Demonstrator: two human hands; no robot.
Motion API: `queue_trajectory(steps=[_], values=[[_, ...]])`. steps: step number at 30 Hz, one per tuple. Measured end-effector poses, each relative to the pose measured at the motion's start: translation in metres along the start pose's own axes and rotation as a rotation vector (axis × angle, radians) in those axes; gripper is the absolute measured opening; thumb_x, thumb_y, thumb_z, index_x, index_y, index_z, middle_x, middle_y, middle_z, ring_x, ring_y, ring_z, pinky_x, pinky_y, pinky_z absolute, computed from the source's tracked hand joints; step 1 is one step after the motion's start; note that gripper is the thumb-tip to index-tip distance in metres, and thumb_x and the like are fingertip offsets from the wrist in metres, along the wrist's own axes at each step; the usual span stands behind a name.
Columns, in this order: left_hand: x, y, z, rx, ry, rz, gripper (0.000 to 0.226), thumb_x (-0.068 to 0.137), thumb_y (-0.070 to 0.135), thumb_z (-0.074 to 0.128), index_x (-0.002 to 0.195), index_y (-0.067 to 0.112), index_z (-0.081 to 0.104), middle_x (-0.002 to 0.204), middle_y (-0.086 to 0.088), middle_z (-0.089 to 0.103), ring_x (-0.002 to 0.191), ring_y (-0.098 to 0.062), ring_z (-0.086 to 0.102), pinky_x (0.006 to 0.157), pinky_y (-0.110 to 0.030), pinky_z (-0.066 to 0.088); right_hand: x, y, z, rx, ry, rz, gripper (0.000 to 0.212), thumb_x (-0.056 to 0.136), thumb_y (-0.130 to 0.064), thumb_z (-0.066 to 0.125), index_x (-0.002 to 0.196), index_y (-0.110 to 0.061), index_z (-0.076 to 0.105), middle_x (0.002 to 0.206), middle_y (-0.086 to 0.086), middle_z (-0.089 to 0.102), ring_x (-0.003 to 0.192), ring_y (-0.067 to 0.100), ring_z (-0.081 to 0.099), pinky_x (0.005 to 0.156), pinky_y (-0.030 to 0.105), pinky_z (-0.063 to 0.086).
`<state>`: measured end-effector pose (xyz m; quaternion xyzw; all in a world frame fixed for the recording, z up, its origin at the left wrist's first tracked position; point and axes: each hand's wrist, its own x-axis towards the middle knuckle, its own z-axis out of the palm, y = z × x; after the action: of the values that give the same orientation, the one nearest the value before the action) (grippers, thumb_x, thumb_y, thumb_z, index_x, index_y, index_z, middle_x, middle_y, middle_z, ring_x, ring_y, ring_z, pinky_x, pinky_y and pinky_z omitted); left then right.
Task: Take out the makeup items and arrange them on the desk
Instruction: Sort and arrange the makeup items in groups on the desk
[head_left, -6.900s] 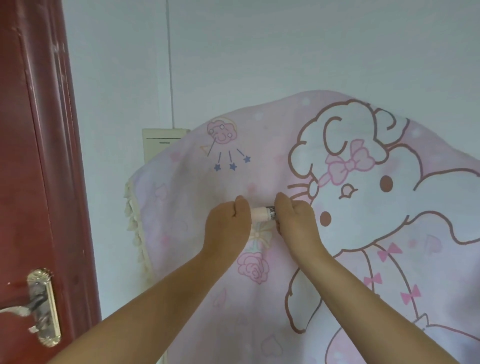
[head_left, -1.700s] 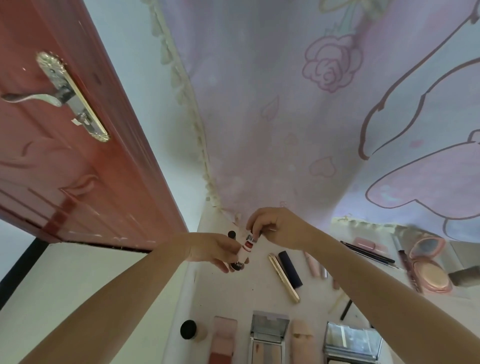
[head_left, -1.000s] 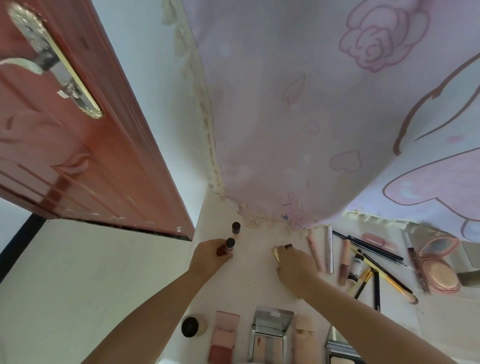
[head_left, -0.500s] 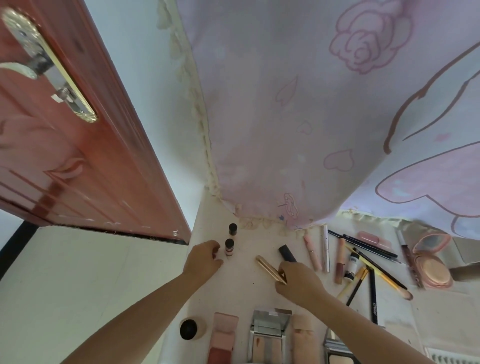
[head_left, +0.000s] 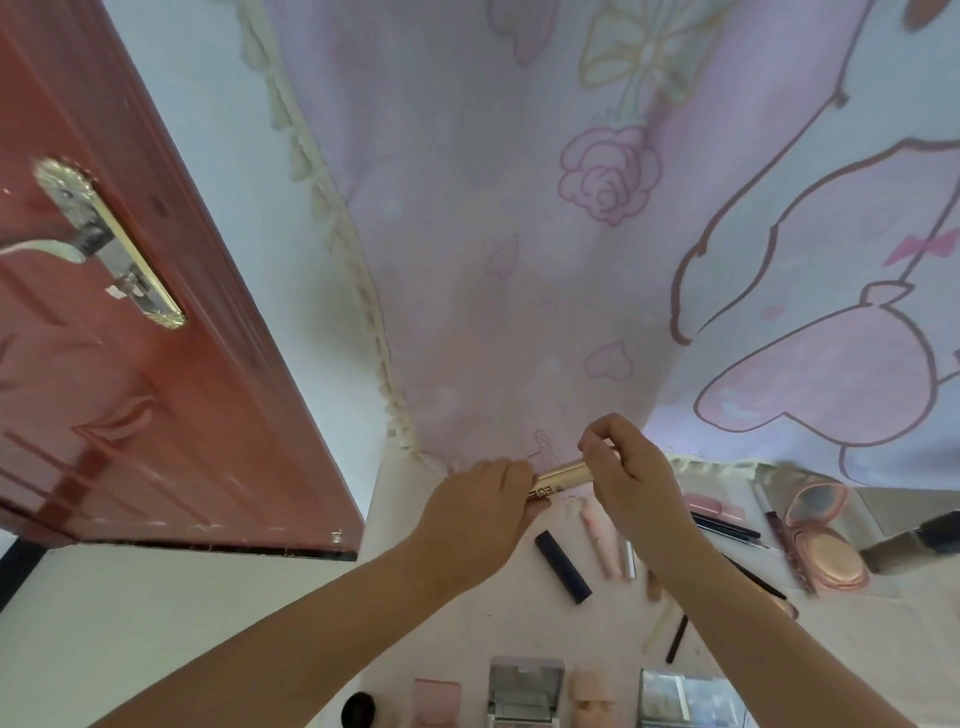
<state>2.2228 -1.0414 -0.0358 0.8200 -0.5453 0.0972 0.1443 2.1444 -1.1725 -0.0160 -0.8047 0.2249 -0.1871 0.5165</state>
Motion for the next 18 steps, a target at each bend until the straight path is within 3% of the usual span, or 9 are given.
queue_trajectory(steps=[2, 4, 7, 9, 11, 13, 16, 18], values=[[0.010, 0.006, -0.010, -0.002, -0.027, -0.017, 0.042, 0.084, 0.049, 0.049, 0.064, 0.014, 0.059, 0.044, 0.006, 0.051, 0.033, -0.007, 0.046, 0.032, -0.016, 0.034, 0.003, -0.008, -0.007, 0.037, 0.062, -0.015, 0.029, 0.088, -0.006, 0.041, 0.068, -0.025, 0.046, 0.041, -0.011, 0.041, 0.033, 0.003, 0.035, 0.035, 0.009, 0.025], [0.020, 0.006, -0.016, -0.143, -0.086, -0.001, 0.029, 0.091, 0.042, 0.045, 0.076, 0.017, 0.047, 0.053, 0.009, 0.045, 0.042, -0.007, 0.043, 0.039, -0.013, 0.031, 0.000, -0.016, -0.017, 0.077, 0.079, -0.075, 0.030, 0.088, -0.005, 0.040, 0.071, -0.029, 0.047, 0.038, -0.011, 0.040, 0.032, 0.004, 0.031, 0.035, 0.010, 0.023], [0.027, 0.006, -0.028, -0.524, -0.223, -0.012, 0.030, 0.095, 0.035, 0.039, 0.067, 0.028, 0.029, 0.056, 0.010, 0.034, 0.046, -0.004, 0.033, 0.048, -0.014, 0.033, -0.008, -0.034, -0.035, 0.058, 0.025, -0.285, 0.013, 0.079, -0.023, 0.041, 0.076, -0.035, 0.046, 0.040, -0.014, 0.045, 0.034, 0.005, 0.031, 0.037, 0.009, 0.023], [0.031, 0.006, -0.042, -0.587, -0.213, 0.006, 0.029, 0.094, 0.035, 0.040, 0.067, 0.030, 0.032, 0.057, 0.011, 0.036, 0.046, -0.004, 0.034, 0.049, -0.016, 0.032, -0.005, -0.046, -0.048, -0.038, -0.067, -0.400, 0.007, 0.078, -0.033, 0.039, 0.079, -0.037, 0.045, 0.049, -0.019, 0.052, 0.038, 0.007, 0.036, 0.038, 0.008, 0.025], [0.036, 0.003, -0.054, -0.575, -0.195, -0.016, 0.021, 0.094, 0.034, 0.042, 0.074, 0.030, 0.036, 0.056, 0.011, 0.039, 0.044, -0.002, 0.039, 0.048, -0.015, 0.033, 0.003, -0.056, -0.058, -0.160, -0.162, -0.379, 0.012, 0.086, -0.029, 0.040, 0.078, -0.037, 0.044, 0.051, -0.024, 0.054, 0.042, 0.007, 0.042, 0.040, 0.010, 0.030], [0.041, -0.002, -0.063, -0.461, -0.147, -0.037, 0.012, 0.092, 0.035, 0.043, 0.085, 0.025, 0.040, 0.055, 0.011, 0.040, 0.043, -0.001, 0.040, 0.046, -0.012, 0.035, 0.012, -0.061, -0.063, -0.234, -0.244, -0.263, 0.023, 0.091, -0.029, 0.038, 0.069, -0.031, 0.044, 0.041, -0.019, 0.049, 0.036, 0.004, 0.042, 0.039, 0.009, 0.032], [0.047, -0.008, -0.066, -0.227, -0.038, -0.021, 0.026, 0.092, 0.040, 0.039, 0.097, 0.016, 0.049, 0.065, 0.012, 0.037, 0.055, -0.003, 0.036, 0.050, -0.014, 0.030, 0.022, -0.060, -0.063, -0.212, -0.280, -0.137, 0.033, 0.093, -0.029, 0.038, 0.061, -0.021, 0.042, 0.031, -0.013, 0.042, 0.029, 0.003, 0.035, 0.038, 0.012, 0.033], [0.050, -0.012, -0.067, -0.117, 0.016, 0.016, 0.031, 0.093, 0.040, 0.038, 0.101, 0.013, 0.052, 0.076, 0.011, 0.037, 0.065, -0.007, 0.034, 0.056, -0.017, 0.025, 0.025, -0.058, -0.061, -0.208, -0.276, -0.176, 0.027, 0.093, -0.023, 0.041, 0.066, -0.023, 0.045, 0.036, -0.013, 0.046, 0.033, 0.002, 0.039, 0.043, 0.017, 0.036]])
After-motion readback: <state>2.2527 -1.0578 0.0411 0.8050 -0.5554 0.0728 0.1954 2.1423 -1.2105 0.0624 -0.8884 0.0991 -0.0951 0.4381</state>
